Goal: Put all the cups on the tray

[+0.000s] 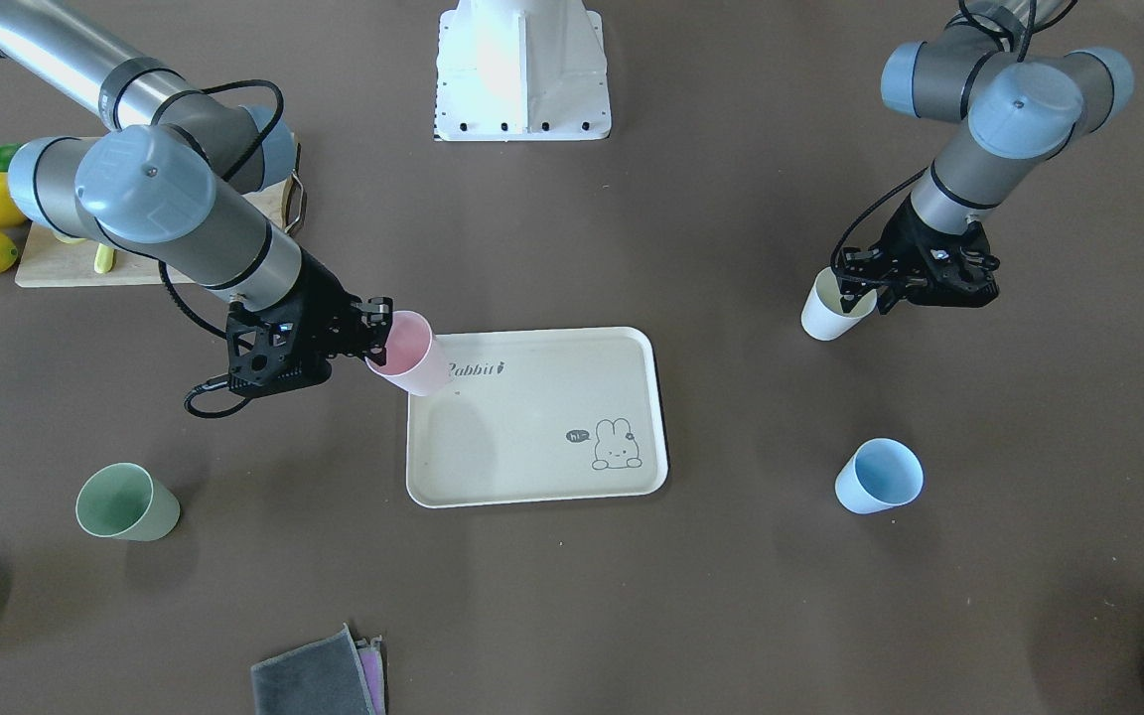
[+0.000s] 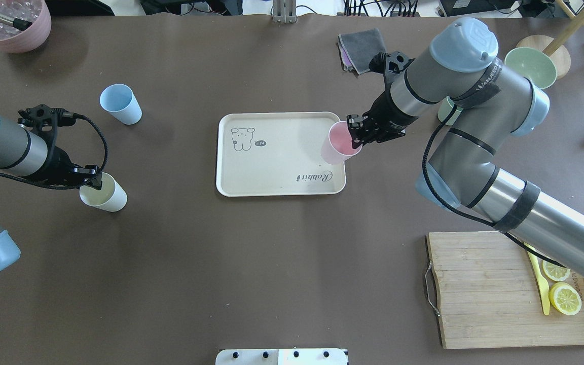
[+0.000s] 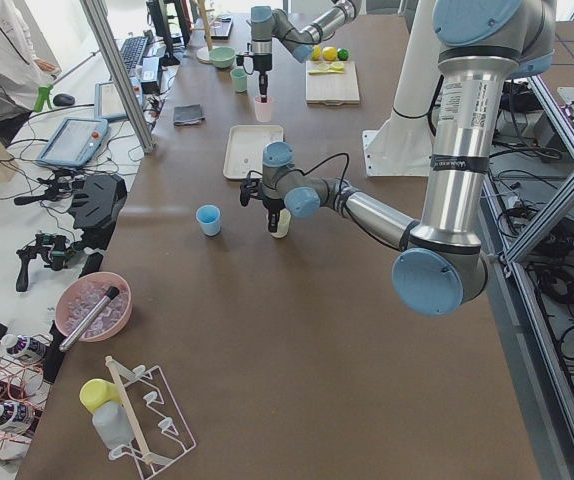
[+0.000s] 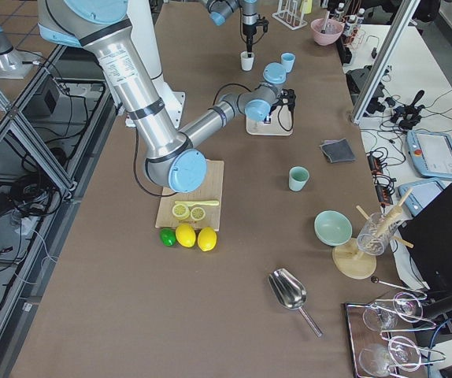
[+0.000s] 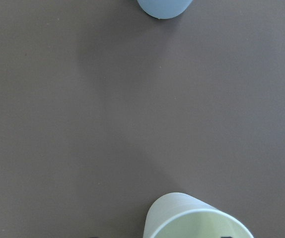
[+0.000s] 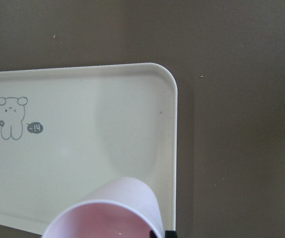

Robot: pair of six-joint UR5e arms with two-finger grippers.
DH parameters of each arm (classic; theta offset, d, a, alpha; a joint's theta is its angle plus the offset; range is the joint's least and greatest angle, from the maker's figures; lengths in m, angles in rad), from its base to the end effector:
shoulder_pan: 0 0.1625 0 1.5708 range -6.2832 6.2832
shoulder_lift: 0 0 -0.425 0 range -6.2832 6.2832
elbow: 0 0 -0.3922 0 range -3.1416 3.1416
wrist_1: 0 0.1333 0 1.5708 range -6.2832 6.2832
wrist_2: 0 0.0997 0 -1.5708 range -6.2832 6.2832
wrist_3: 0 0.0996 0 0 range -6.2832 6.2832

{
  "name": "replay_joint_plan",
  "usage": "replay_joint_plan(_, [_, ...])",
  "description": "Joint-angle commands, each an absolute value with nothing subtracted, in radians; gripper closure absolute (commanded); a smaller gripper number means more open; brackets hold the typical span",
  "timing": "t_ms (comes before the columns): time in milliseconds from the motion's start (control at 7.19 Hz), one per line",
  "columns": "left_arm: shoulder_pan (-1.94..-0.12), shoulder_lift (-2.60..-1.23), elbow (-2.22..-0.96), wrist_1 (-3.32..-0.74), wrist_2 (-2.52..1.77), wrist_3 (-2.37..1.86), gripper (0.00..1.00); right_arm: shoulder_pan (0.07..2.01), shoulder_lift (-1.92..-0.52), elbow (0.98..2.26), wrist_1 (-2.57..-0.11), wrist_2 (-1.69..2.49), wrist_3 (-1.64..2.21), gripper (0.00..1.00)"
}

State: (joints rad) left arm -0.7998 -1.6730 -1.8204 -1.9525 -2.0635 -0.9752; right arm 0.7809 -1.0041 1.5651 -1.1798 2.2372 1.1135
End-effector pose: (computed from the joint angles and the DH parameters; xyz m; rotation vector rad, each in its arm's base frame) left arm 0.3175 -0.4505 0.4486 0.1010 0.8513 -0.0109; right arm -0.4338 -0.5309 0.2766 0.0306 -1.0970 -0.0265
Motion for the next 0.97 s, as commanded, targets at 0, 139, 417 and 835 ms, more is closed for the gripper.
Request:
replay_joint_plan(0, [-0.801, -1.681, -1.825, -1.939, -2.074, -0.982, 1.00, 0.741, -0.982, 1.562, -1.180, 2.189, 1.158, 1.00])
replay_joint_plan(139, [-0.804, -1.739, -1.866, -1.837, -2.097, -0.982, 1.00, 0.726, -0.957, 1.559, -1.192, 2.150, 1.176, 1.00])
replay_joint_plan(417, [-0.804, -2.065, -1.829, -1.498, -2.106, -1.000, 1.00, 0.671, -0.950, 1.554, -1.212, 2.027, 1.172, 1.00])
replay_joint_plan(835, [-0.717, -2.242, -1.619, -1.621, -2.030, -1.167, 1.00, 0.663, -0.934, 1.549, -1.285, 1.993, 1.154, 0.86])
